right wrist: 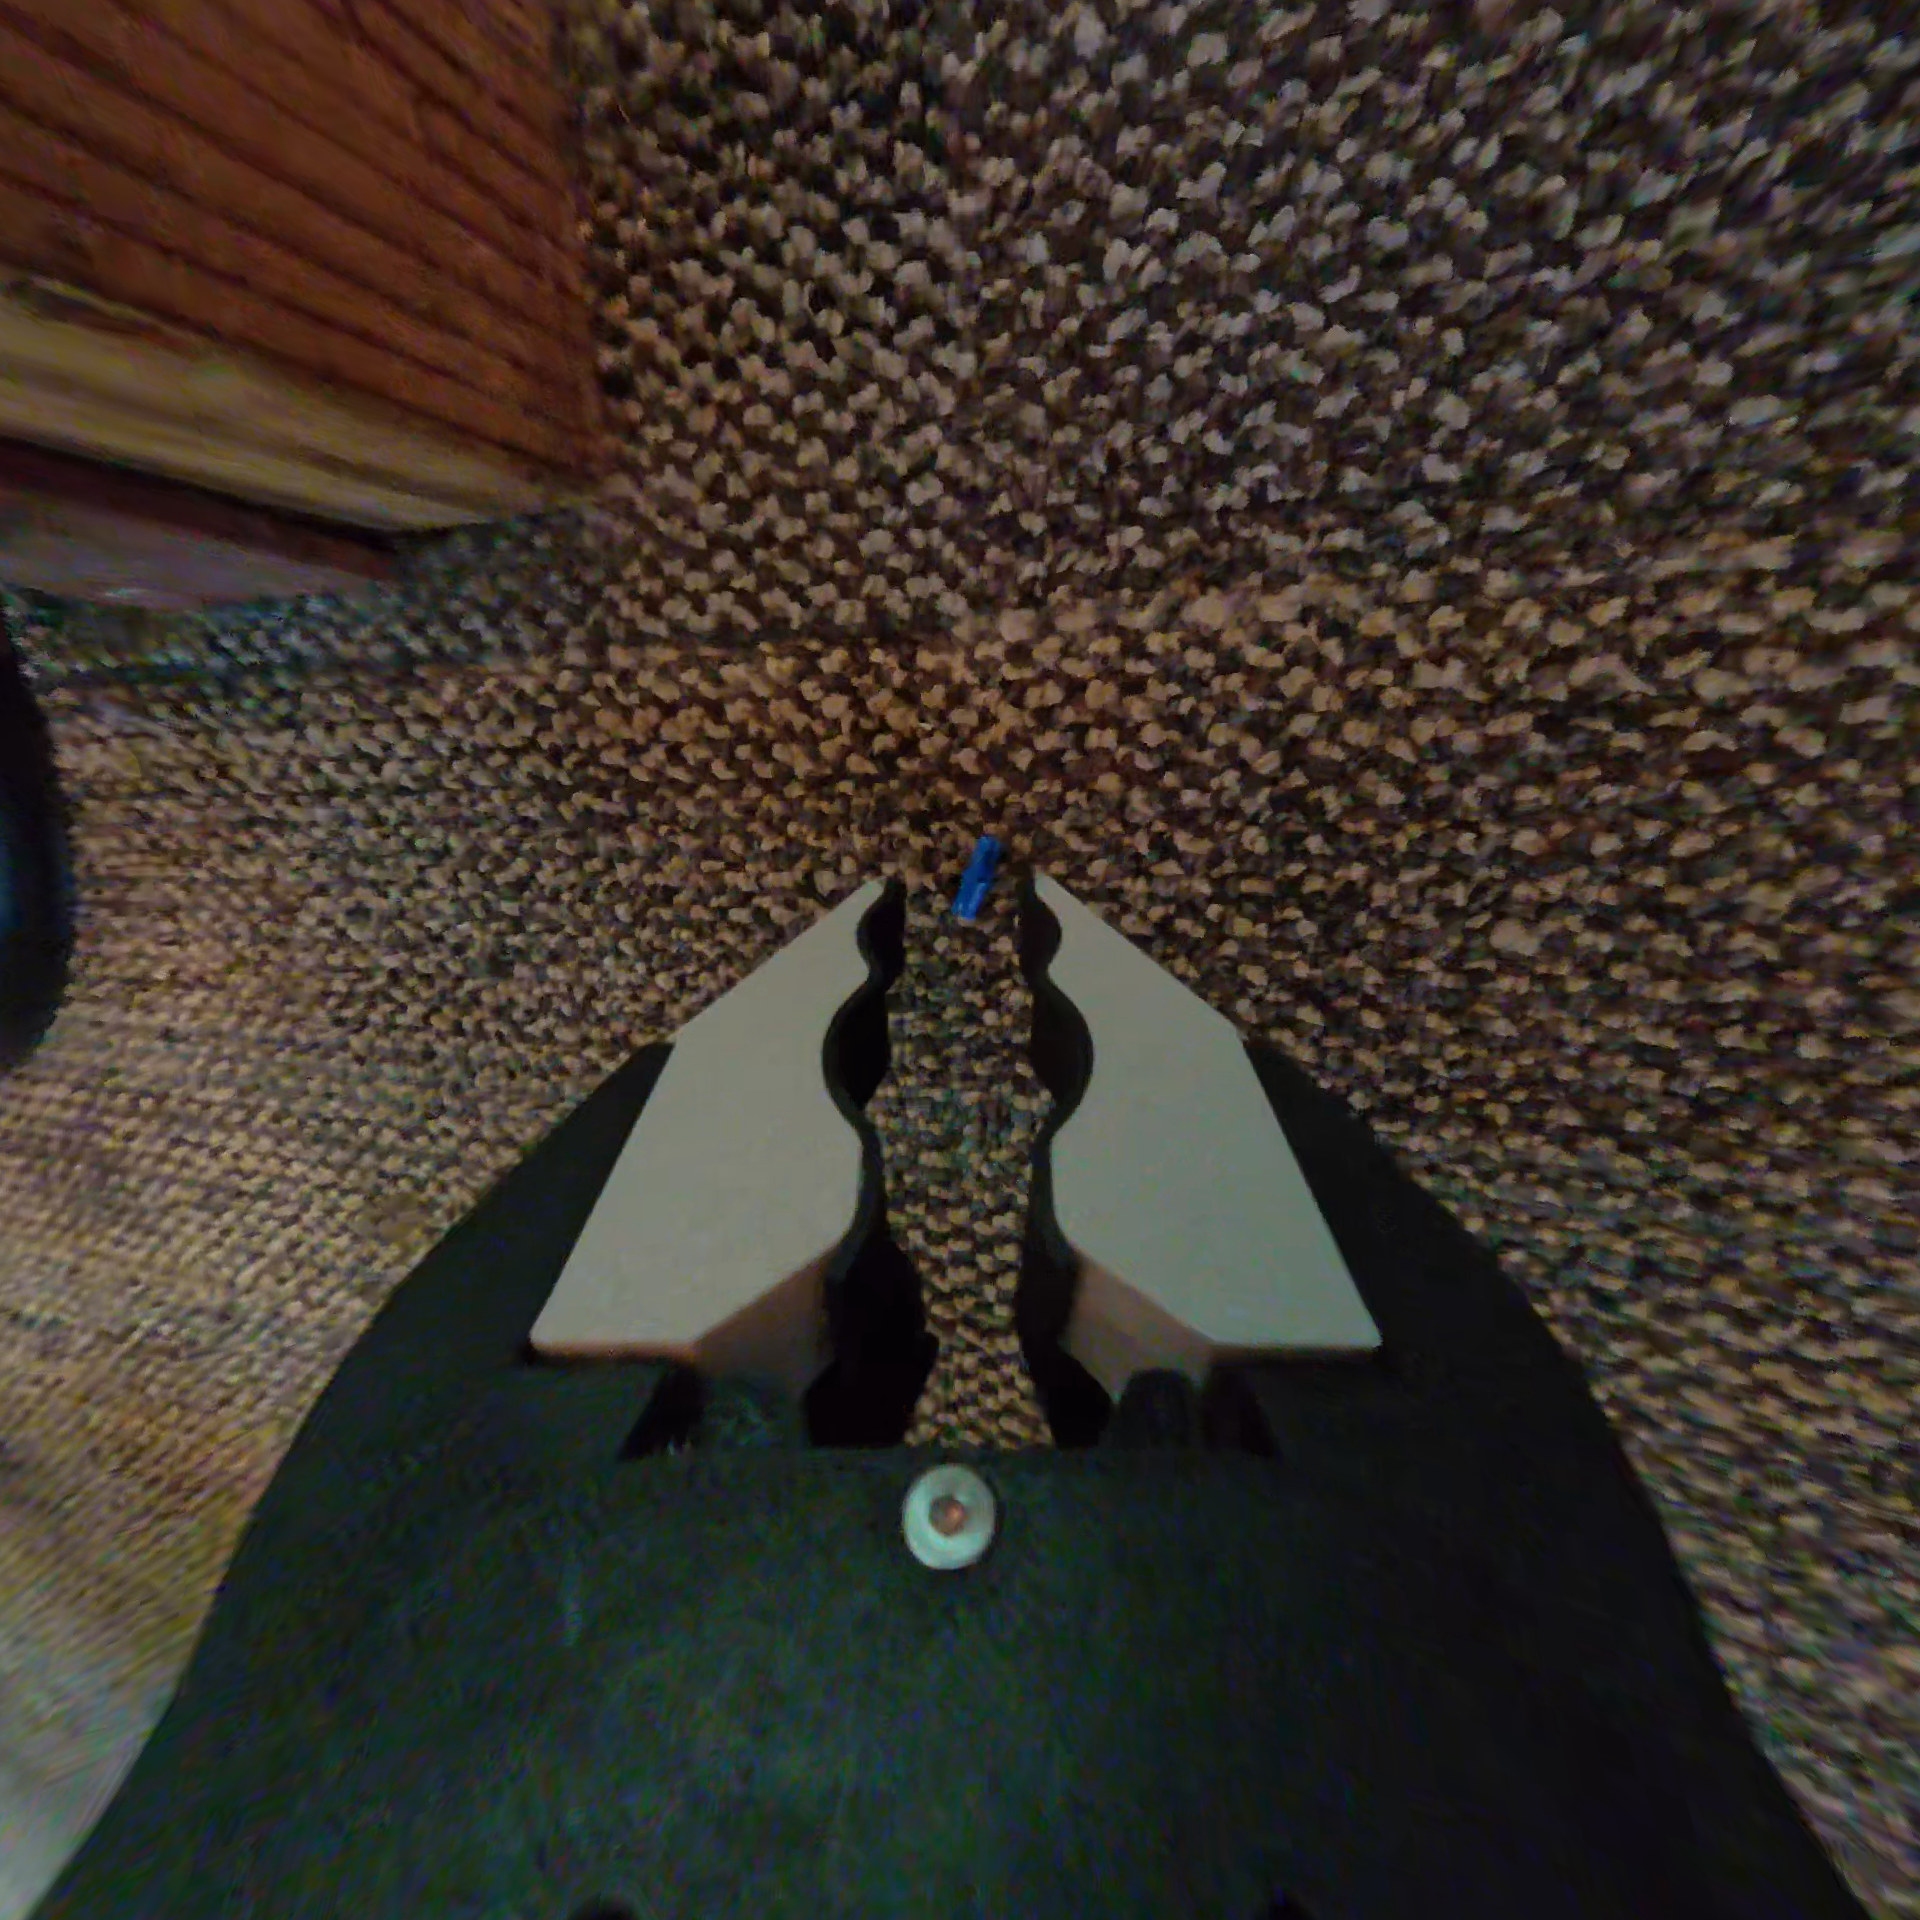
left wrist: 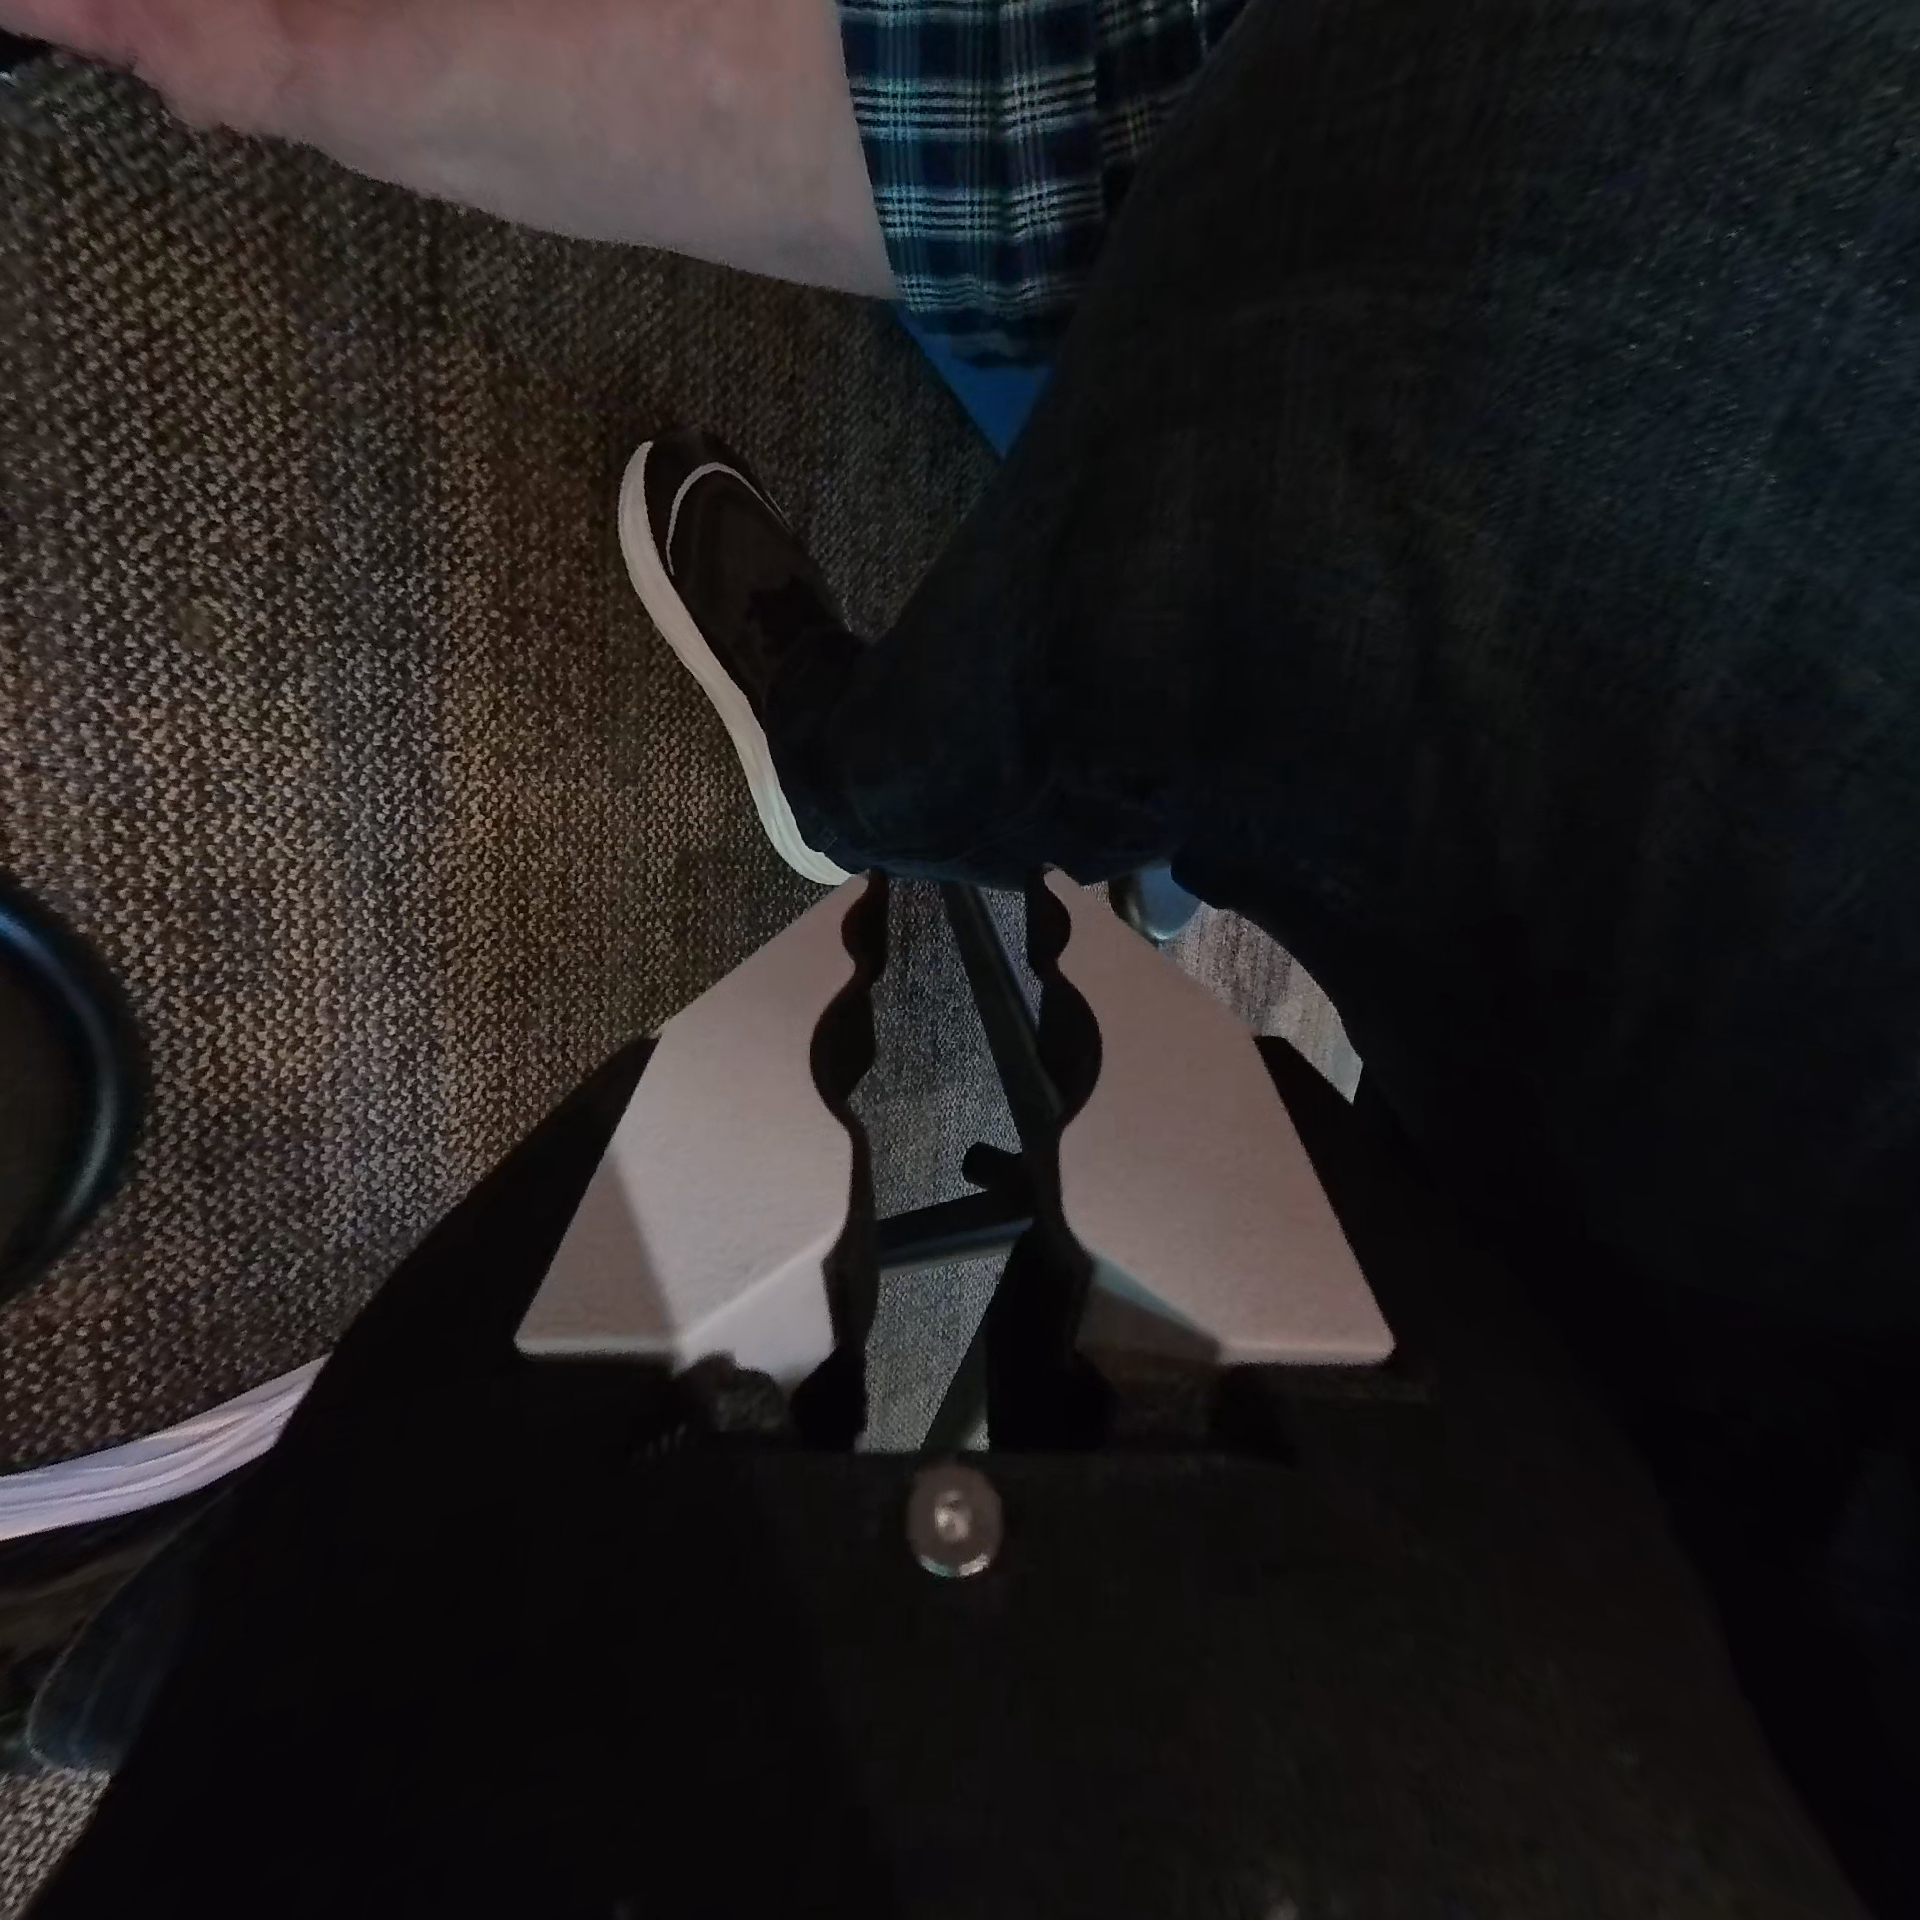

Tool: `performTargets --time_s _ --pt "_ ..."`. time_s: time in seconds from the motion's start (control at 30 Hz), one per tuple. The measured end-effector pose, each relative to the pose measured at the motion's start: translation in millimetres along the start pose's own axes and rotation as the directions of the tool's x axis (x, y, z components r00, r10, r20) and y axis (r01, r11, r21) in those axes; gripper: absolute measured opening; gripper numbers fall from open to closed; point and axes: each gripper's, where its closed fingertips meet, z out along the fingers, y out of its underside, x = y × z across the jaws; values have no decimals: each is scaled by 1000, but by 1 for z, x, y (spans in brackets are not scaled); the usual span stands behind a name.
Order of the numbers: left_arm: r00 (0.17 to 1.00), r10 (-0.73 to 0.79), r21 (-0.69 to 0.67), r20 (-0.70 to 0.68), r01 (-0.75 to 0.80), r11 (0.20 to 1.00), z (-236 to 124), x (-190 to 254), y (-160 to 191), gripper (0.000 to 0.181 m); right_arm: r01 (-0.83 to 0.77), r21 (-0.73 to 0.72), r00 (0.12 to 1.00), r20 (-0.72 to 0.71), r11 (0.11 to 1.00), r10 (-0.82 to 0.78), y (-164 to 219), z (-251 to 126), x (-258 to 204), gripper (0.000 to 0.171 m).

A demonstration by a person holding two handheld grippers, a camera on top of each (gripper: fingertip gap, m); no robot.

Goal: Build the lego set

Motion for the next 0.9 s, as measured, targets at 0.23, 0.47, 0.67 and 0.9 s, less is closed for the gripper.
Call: performTargets --time_s 0.23,0.47,0.67,0.9 --pt "1000 -5 -1 -2 5 1000 2 0 -1 25 17 -69 996 -83 997 -22 0 1 8 3" --pt "1000 27 6 2 -27 1000 0 6 -9 25 -241 111 945 252 964 207 -13 -32 -10 3" --pt "999 52 -3 0 -52 999 -1 12 -12 25 -444 233 772 589 865 238 -29 -121 -50 3" --pt "994 103 -2 23 -103 995 -5 20 -20 24 -300 333 818 571 894 62 -24 -244 -116 2"
